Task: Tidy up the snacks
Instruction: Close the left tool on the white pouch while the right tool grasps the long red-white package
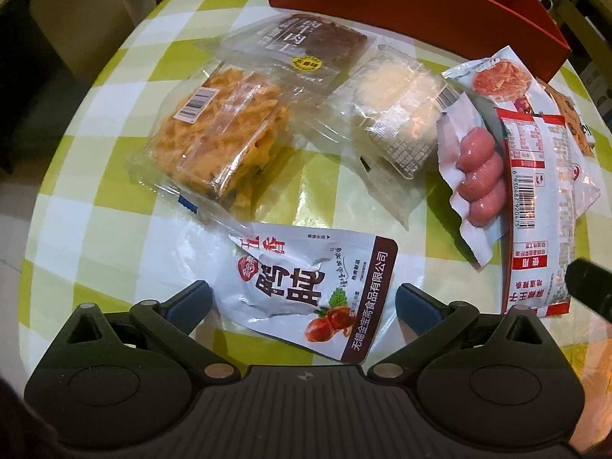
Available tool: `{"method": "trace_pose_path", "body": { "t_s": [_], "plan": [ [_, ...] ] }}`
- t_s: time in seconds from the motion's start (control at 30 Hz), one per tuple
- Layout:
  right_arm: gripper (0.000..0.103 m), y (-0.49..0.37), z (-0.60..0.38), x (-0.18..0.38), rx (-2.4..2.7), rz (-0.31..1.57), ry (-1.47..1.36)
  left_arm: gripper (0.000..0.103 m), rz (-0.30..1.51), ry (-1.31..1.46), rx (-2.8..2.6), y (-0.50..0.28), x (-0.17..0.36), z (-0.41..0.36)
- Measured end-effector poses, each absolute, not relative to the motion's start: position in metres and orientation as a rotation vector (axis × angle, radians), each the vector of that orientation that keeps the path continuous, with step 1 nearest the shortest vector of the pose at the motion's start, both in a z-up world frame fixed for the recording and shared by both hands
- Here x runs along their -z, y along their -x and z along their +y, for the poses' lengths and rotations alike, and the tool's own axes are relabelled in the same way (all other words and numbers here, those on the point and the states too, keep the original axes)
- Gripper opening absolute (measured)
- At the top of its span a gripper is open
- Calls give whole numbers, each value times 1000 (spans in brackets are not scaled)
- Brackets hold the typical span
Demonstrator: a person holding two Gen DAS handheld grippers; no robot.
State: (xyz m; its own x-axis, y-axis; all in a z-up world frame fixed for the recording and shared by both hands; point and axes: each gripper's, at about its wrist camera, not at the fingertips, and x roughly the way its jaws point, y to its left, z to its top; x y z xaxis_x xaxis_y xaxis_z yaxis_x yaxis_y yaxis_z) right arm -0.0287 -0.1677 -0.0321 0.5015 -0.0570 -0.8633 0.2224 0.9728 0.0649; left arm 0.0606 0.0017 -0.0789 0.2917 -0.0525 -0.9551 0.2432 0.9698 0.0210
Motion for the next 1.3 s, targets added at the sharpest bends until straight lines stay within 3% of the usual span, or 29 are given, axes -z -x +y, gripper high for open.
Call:
{"method": "trace_pose_path", "body": {
  "t_s": [0.23,0.53,0.83,0.93,1.13,1.23,1.3],
  "plan": [
    [103,22,-180,20,177,991,-190,103,1278,-176,210,-63,79,1],
    [100,21,-191,25,181,1011,-221,70,1240,-203,288,-60,58,-5],
    [99,17,-189,37,177,1041,-242,61,1242,-138,317,-61,50,6],
    [99,6,-179,48,149,1079,-211,66,1248,-133,314,-62,53,7],
    [100,-13,-163,68,117,1139,-144,88,1303,-20,305,-72,57,24],
    [100,-19,-155,81,127,1167,-90,89,1292,-1,287,-75,56,28],
    [90,-18,-153,79,116,1139,-72,90,1300,0,291,-78,59,25]
  ]
}}
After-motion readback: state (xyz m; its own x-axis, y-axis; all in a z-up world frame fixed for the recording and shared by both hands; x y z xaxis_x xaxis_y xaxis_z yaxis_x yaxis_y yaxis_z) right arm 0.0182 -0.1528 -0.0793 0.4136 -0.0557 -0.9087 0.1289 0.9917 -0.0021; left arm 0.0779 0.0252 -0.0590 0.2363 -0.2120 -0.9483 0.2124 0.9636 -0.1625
